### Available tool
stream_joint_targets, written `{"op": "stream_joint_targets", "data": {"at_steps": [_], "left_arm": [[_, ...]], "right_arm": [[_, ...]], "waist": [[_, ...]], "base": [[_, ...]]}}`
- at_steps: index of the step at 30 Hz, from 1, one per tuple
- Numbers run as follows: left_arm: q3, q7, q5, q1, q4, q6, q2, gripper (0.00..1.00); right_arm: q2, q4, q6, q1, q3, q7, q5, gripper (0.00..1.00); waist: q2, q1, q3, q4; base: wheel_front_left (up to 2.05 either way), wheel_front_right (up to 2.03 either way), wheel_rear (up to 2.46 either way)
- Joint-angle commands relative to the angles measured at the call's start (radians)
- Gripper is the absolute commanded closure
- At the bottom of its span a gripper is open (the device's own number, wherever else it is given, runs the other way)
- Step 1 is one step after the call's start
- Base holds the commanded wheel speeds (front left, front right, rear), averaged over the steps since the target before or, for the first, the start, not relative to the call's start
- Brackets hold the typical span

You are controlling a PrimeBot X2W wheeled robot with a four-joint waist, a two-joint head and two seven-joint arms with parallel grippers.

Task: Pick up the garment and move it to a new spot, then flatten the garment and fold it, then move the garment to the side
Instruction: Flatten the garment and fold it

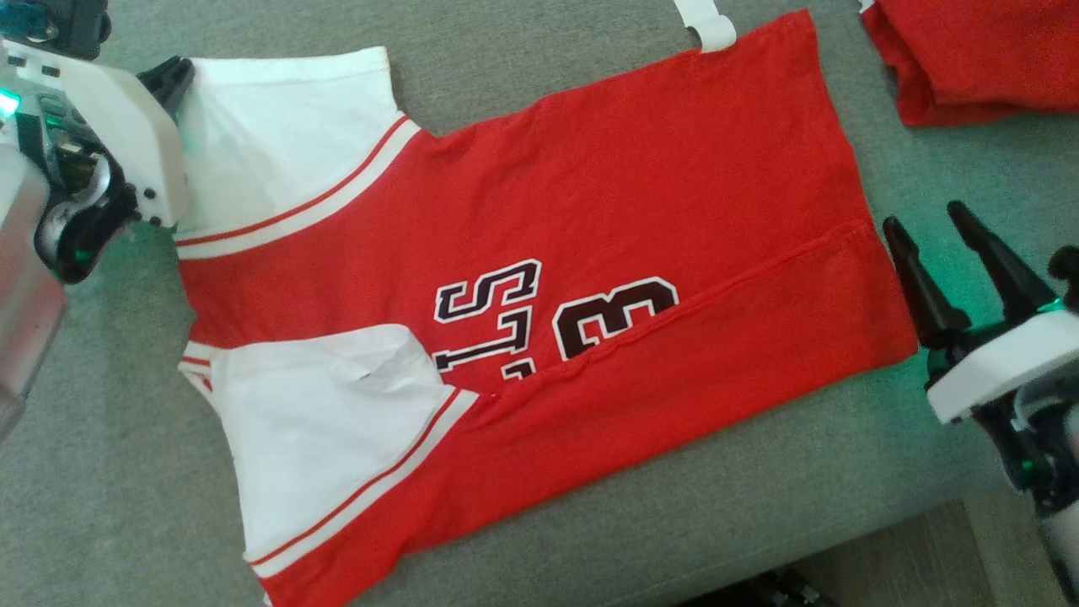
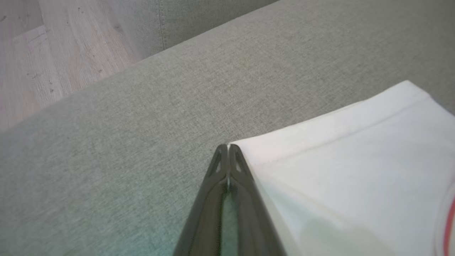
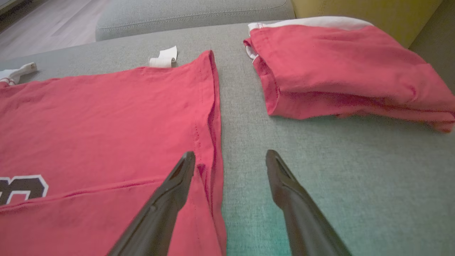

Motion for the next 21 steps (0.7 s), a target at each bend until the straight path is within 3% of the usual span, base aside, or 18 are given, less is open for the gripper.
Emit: {"op": "stream_joint_targets", "data": {"at_steps": [1,11,21], "left_arm": [[0.025,-0.018,-0.012,-0.034,-0.025,0.002,0.046,1.0],[-0.027,-0.154,0.024,-0.09,-0.086,0.002,0.038,1.0],[-0.108,-0.279,0.069,-0.181,-0.17,0.002,0.007,1.0]], "right_arm": [[-0.041,-0.02,0.004,-0.018,0.003,-0.008,0.014,0.0],[-0.065,0.056,0.004,-0.178,0.024,0.082,0.038,0.0],[-0.039,0.332,0.004,-0.483,0.12,0.195,-0.008,0.0]], "waist": [[0.0,0.0,0.0,0.004],[0.0,0.0,-0.017,0.061],[0.0,0.0,0.004,0.145]], "base": [[0.0,0.0,0.0],[0.0,0.0,0.0],[0.0,0.0,0.0]]}}
